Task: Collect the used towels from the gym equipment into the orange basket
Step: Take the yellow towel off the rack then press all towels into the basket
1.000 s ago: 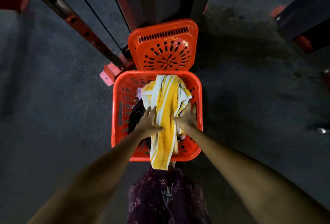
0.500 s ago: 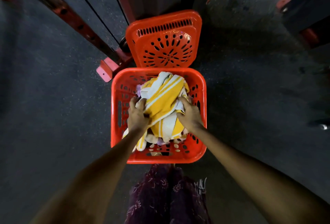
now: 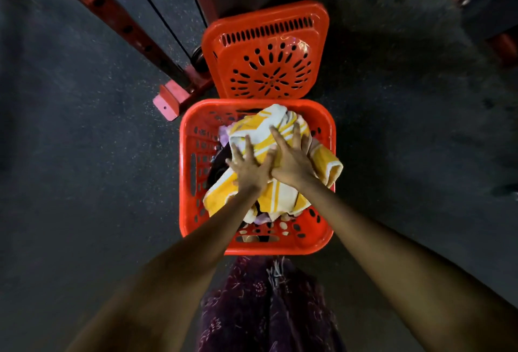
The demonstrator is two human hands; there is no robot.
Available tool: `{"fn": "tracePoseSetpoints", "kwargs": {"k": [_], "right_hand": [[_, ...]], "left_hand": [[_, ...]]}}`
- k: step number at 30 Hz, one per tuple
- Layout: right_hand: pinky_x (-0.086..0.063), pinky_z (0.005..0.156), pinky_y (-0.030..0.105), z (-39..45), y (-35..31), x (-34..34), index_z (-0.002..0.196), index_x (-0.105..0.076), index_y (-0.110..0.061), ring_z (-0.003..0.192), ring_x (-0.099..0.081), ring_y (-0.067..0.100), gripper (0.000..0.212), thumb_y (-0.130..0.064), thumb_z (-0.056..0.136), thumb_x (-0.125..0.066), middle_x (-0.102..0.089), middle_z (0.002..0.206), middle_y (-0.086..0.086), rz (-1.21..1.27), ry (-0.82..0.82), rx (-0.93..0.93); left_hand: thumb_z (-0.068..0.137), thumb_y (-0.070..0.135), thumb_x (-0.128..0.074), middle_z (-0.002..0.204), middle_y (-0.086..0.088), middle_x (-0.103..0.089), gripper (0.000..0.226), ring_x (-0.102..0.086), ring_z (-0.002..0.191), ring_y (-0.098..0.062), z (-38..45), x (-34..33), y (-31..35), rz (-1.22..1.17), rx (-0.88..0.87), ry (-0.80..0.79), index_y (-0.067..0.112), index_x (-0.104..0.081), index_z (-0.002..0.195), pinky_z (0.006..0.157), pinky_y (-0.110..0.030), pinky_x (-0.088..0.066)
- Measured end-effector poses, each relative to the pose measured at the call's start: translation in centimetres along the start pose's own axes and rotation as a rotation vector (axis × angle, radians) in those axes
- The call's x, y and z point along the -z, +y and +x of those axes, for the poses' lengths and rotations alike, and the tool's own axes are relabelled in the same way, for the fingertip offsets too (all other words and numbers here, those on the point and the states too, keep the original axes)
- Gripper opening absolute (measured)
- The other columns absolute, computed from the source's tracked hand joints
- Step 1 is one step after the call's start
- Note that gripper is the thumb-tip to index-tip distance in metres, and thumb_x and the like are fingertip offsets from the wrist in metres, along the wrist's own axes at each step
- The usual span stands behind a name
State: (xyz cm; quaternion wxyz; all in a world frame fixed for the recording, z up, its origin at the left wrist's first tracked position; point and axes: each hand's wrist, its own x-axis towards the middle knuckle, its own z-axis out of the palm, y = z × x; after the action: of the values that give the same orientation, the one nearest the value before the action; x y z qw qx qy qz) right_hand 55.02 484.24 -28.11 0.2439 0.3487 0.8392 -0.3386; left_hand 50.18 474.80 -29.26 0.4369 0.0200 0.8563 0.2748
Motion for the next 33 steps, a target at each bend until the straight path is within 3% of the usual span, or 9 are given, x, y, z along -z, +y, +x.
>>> {"fn": "tracePoseSetpoints", "kwargs": {"k": [4, 7, 13, 19, 22, 24, 27, 30, 33], "right_hand": [[-0.025, 0.113, 0.053, 1.3, 2.1, -3.5, 0.146, 0.002, -0.05, 0.143, 0.014, 0.044, 0.084, -0.03, 0.087, -0.054, 0.034, 0.153, 0.008, 0.036, -0.062, -0.078], [-0.036, 0.105, 0.059, 2.9, 3.7, -5.9, 0.142, 0.009, -0.055, 0.143, 0.015, 0.045, 0.088, -0.036, 0.087, -0.056, 0.04, 0.15, 0.003, 0.032, -0.113, -0.111], [-0.023, 0.115, 0.055, 8.7, 5.4, -9.4, 0.144, 0.014, -0.049, 0.14, 0.02, 0.05, 0.098, -0.036, 0.085, -0.063, 0.042, 0.148, 0.012, 0.052, -0.128, -0.135], [-0.03, 0.109, 0.056, 9.0, 5.3, -9.1, 0.144, 0.018, -0.046, 0.141, 0.018, 0.05, 0.097, -0.032, 0.088, -0.059, 0.04, 0.149, 0.014, -0.005, -0.154, -0.16], [-0.035, 0.108, 0.053, 7.7, 4.5, -7.2, 0.145, 0.012, -0.049, 0.143, 0.014, 0.045, 0.098, -0.035, 0.083, -0.063, 0.037, 0.151, 0.009, 0.009, -0.14, -0.174], [-0.035, 0.11, 0.049, 6.7, 3.8, -5.5, 0.148, 0.004, -0.044, 0.146, 0.002, 0.04, 0.094, -0.041, 0.082, -0.064, 0.025, 0.156, 0.008, 0.004, -0.099, -0.178], [-0.039, 0.106, 0.039, 4.8, 3.1, -2.9, 0.146, -0.029, -0.02, 0.138, -0.034, 0.029, 0.066, -0.041, 0.089, -0.054, -0.026, 0.153, 0.009, -0.099, 0.067, -0.119], [-0.049, 0.086, 0.034, 4.0, 1.7, 0.2, 0.115, -0.061, -0.013, 0.112, -0.059, 0.028, 0.032, -0.031, 0.089, -0.054, -0.061, 0.123, 0.008, -0.074, 0.333, -0.006], [-0.052, 0.062, 0.027, 5.6, -0.3, 3.8, 0.081, -0.069, -0.013, 0.079, -0.068, 0.027, 0.025, -0.028, 0.078, -0.05, -0.07, 0.085, 0.007, -0.013, 0.56, 0.195]], "left_hand": [[0.088, 0.056, -0.05, 0.156, -0.006, 0.026, 0.082, 0.029, 0.142, -0.03, 1.8, -1.0, -1.7, 0.244, -0.209, -0.135, 0.038, 0.002, 0.149, 0.115, -0.06, 0.007], [0.088, 0.06, -0.044, 0.153, 0.004, 0.033, 0.079, 0.033, 0.14, -0.027, 4.3, -1.8, -4.3, 0.374, -0.186, -0.235, 0.047, 0.008, 0.145, 0.11, -0.069, 0.0], [0.089, 0.066, -0.034, 0.15, 0.007, 0.038, 0.074, 0.032, 0.141, -0.026, 10.6, -3.5, -5.9, 0.559, -0.173, -0.271, 0.051, 0.015, 0.142, 0.105, -0.073, -0.002], [0.089, 0.067, -0.03, 0.151, 0.004, 0.037, 0.073, 0.028, 0.143, -0.028, 11.5, -3.7, -6.0, 0.63, -0.193, -0.284, 0.049, 0.015, 0.143, 0.105, -0.072, 0.0], [0.09, 0.064, -0.033, 0.157, 0.0, 0.024, 0.073, 0.02, 0.145, -0.027, 9.6, -2.7, -4.4, 0.639, -0.227, -0.217, 0.043, 0.007, 0.147, 0.109, -0.067, 0.001], [0.091, 0.057, -0.042, 0.16, -0.005, 0.008, 0.078, 0.008, 0.148, -0.026, 8.1, -1.4, -3.2, 0.627, -0.271, -0.134, 0.03, -0.003, 0.151, 0.113, -0.061, -0.001], [0.089, 0.042, -0.051, 0.153, -0.01, -0.026, 0.069, -0.024, 0.143, -0.027, 6.8, 0.8, -1.9, 0.58, -0.388, 0.007, 0.011, -0.028, 0.146, 0.113, -0.045, -0.023], [0.078, 0.039, -0.043, 0.122, -0.014, -0.059, 0.057, -0.059, 0.111, -0.035, 6.6, 3.4, 0.2, 0.469, -0.565, 0.167, 0.004, -0.058, 0.121, 0.092, -0.035, -0.041], [0.074, 0.035, -0.043, 0.114, -0.016, -0.064, 0.055, -0.063, 0.101, -0.036, 7.9, 5.5, 3.2, 0.483, -0.661, 0.231, 0.002, -0.063, 0.114, 0.088, -0.03, -0.036]]}}
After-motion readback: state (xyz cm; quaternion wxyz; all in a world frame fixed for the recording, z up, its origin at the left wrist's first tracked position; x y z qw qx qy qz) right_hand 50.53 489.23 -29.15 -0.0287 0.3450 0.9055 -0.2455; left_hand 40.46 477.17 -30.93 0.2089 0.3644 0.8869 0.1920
